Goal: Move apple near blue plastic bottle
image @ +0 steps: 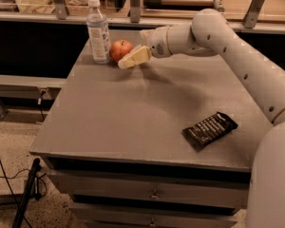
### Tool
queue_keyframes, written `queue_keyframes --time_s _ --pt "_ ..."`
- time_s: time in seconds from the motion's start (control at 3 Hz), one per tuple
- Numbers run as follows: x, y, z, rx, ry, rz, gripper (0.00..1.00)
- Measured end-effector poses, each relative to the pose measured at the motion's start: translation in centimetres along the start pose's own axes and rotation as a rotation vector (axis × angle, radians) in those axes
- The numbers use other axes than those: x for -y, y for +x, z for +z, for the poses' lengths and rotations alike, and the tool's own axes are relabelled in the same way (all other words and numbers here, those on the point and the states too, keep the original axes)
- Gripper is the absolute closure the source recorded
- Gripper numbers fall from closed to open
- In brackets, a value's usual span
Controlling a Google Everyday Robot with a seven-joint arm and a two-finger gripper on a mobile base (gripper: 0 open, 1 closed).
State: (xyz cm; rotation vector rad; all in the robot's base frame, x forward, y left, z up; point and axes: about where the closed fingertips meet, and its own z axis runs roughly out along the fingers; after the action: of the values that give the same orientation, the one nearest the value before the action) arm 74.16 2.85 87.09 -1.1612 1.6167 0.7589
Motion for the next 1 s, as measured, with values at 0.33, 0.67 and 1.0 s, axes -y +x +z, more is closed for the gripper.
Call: queue_keyframes --time_s 0.33,0.67,1.0 --pt "0.5 -1.7 -3.6 0.033 0.037 -0.041 0.0" --pt "0.6 -4.2 -6.5 0.058 0.064 -0.1 0.0" --pt "0.9 -6.5 -7.8 0.039 0.098 -0.146 0.0"
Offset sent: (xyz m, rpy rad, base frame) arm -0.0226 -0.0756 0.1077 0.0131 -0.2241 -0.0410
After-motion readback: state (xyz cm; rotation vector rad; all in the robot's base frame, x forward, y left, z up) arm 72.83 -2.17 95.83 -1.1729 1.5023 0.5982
